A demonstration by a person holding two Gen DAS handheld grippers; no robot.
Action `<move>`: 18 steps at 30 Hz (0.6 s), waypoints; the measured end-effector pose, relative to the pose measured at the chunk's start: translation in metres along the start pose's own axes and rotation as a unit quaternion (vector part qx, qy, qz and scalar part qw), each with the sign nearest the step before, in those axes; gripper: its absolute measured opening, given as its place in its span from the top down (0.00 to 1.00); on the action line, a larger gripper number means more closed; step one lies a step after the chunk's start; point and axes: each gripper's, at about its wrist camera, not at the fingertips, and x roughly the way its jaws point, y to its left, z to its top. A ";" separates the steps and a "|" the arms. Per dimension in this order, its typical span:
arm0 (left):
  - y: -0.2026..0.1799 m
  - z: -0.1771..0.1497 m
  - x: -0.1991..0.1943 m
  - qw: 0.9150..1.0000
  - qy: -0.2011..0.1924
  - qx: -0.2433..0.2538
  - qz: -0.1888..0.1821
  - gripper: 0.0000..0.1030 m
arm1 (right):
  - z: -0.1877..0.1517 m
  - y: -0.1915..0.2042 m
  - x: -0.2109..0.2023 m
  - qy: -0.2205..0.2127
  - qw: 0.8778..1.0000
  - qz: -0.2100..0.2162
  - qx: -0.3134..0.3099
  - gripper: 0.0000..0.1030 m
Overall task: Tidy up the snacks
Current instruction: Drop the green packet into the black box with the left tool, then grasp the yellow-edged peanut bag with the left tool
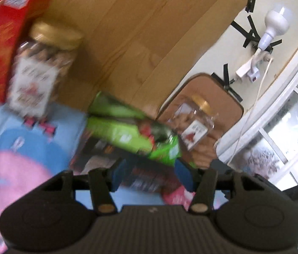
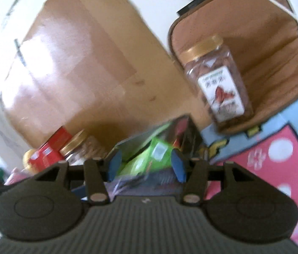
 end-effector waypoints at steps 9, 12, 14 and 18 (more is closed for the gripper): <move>0.012 -0.083 -0.061 0.996 0.080 0.015 -0.033 0.49 | -0.081 -0.009 -0.056 0.133 0.988 0.075 -0.001 0.46; 0.008 -0.107 -0.066 0.993 0.107 0.020 -0.051 0.49 | -0.099 -0.019 -0.078 0.149 0.987 0.063 0.019 0.45; 0.008 -0.119 -0.062 0.991 0.124 0.008 -0.054 0.48 | -0.108 -0.021 -0.089 0.156 0.986 0.049 0.026 0.45; 0.006 -0.135 -0.055 0.990 0.131 0.002 -0.056 0.48 | -0.116 -0.025 -0.095 0.153 0.986 0.053 0.045 0.47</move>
